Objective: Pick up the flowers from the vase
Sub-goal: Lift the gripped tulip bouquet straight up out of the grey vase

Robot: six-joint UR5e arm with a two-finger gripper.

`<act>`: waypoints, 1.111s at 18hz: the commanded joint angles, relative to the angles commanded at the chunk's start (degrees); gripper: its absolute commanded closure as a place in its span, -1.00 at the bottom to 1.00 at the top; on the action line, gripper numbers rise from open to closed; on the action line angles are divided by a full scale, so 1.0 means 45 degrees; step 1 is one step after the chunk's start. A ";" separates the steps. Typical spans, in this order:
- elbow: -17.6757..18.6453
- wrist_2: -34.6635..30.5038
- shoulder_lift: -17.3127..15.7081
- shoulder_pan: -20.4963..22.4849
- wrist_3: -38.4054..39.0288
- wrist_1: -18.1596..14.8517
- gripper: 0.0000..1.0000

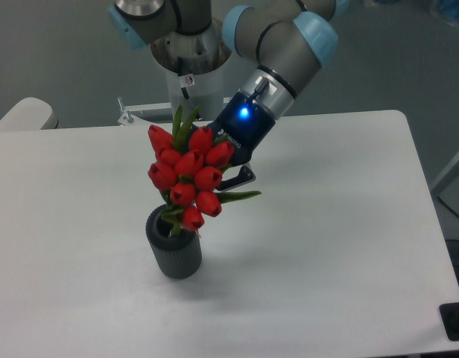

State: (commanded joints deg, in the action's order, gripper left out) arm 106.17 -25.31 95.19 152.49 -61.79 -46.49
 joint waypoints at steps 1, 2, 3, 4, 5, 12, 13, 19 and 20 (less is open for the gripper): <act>0.0019 0.0019 -0.0078 0.0039 0.0000 0.0000 0.42; 0.0058 0.0020 -0.0176 0.0117 0.0019 -0.0020 0.42; 0.0078 0.0020 -0.0273 0.0176 0.0058 -0.0020 0.42; 0.0078 0.0020 -0.0371 0.0254 0.0097 -0.0039 0.42; 0.0078 0.0020 -0.0430 0.0312 0.0098 -0.0039 0.42; -0.0039 0.0020 -0.0879 0.0508 0.1111 -0.0117 0.43; -0.0078 0.0020 -0.0880 0.0586 0.1249 -0.0098 0.43; -0.0156 0.0137 -0.1075 0.0743 0.1445 -0.0137 0.43; -0.0156 0.0137 -0.1114 0.0762 0.1639 -0.0137 0.43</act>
State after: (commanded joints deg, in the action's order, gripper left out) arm 105.47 -24.70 90.18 155.92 -54.41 -47.11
